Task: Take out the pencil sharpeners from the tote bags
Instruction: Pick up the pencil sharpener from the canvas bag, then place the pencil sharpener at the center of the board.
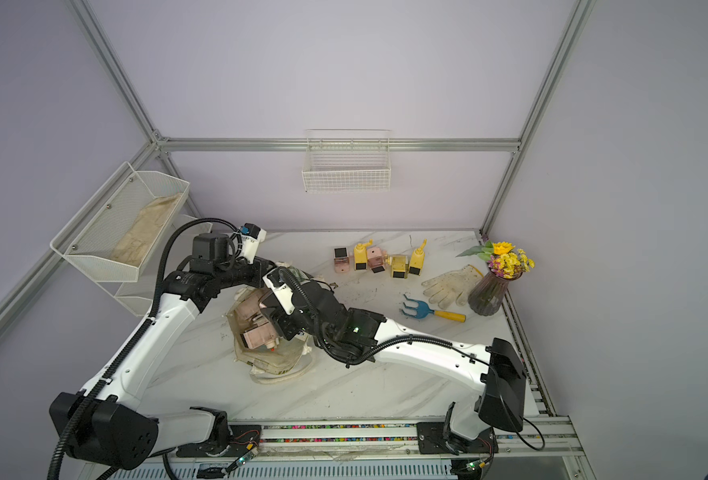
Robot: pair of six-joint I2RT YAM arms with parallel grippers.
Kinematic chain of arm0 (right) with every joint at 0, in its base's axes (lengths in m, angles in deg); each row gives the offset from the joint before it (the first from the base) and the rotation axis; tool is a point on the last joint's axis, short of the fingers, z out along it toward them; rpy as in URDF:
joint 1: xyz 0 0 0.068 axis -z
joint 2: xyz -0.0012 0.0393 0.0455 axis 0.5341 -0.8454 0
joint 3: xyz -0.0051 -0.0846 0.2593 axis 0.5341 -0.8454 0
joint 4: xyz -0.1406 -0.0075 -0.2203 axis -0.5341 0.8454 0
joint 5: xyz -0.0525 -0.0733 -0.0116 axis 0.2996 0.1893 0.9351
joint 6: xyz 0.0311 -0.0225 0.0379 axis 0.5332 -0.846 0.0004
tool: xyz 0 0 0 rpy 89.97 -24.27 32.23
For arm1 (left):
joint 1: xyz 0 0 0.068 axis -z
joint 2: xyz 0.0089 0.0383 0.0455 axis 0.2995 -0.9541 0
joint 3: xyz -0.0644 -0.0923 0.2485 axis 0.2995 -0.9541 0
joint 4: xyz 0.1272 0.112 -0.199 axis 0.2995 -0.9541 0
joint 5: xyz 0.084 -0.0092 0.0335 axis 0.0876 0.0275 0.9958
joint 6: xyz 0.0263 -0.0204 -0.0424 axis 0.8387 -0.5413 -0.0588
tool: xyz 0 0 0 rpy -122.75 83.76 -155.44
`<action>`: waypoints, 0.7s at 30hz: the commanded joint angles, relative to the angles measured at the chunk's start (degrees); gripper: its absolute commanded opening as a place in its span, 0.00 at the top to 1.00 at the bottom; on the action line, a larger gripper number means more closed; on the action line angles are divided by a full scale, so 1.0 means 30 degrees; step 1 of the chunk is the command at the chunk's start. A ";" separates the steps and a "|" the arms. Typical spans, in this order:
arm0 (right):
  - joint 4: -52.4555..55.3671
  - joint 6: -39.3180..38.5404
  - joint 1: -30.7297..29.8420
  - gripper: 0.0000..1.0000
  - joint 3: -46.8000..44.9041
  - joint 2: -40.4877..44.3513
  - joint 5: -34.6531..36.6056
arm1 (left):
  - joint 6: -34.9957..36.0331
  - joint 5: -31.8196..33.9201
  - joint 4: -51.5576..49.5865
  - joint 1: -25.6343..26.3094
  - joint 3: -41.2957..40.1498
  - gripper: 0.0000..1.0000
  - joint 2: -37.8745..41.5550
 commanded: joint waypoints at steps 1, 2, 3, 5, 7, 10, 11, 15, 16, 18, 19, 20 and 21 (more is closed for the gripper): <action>-0.2208 0.0250 0.1210 0.76 -0.0333 0.1982 -0.0953 | 0.0133 0.0162 0.1187 -0.0279 0.0227 0.96 0.0836; -0.2467 0.0427 0.1664 0.77 -0.0635 0.2492 -0.1254 | 0.0106 0.0156 0.1157 -0.0278 0.0227 0.96 0.0851; -0.2674 0.0570 0.2089 0.77 -0.0920 0.3004 -0.1340 | 0.0098 0.0158 0.1142 -0.0303 0.0227 0.96 0.0862; -0.2723 0.1088 0.3125 0.77 -0.1411 0.3886 -0.1356 | 0.0044 0.0173 0.1119 -0.0352 0.0282 0.96 0.0832; -0.2777 0.1345 0.4013 0.77 -0.1912 0.4495 -0.1218 | -0.0012 0.0145 0.1067 -0.0396 0.0295 0.96 0.0841; -0.2881 0.2456 0.6103 0.77 -0.2616 0.4708 -0.1032 | -0.0041 0.0232 0.1034 -0.0484 0.0304 0.96 0.0915; -0.2926 0.2925 0.6985 0.77 -0.2800 0.4451 -0.1108 | -0.0042 0.0353 0.0982 -0.0466 0.0315 0.96 0.0935; -0.2958 0.4440 0.9572 0.78 -0.3162 0.2745 -0.0028 | -0.0077 0.0672 0.0900 -0.0468 0.0256 0.96 0.1065; -0.3022 0.4614 1.0028 0.78 -0.3216 0.1924 0.0492 | -0.0128 0.0589 0.0923 -0.0461 0.0253 0.96 0.0996; -0.3234 0.5144 1.0973 0.78 -0.3360 0.0895 0.1576 | -0.0245 0.0386 0.0897 -0.0479 0.0342 0.96 0.0867; -0.3217 0.5566 1.1568 0.79 -0.3338 0.0368 0.1971 | -0.0261 0.0289 0.0893 -0.0484 0.0373 0.96 0.0839; -0.3323 0.5942 1.2224 0.79 -0.3407 -0.0110 0.2003 | -0.0305 0.0289 0.0858 -0.0458 0.0385 0.96 0.0858; -0.3566 0.6252 1.2693 0.79 -0.3572 -0.0504 0.2344 | -0.0291 0.0336 0.0861 -0.0470 0.0402 0.96 0.0859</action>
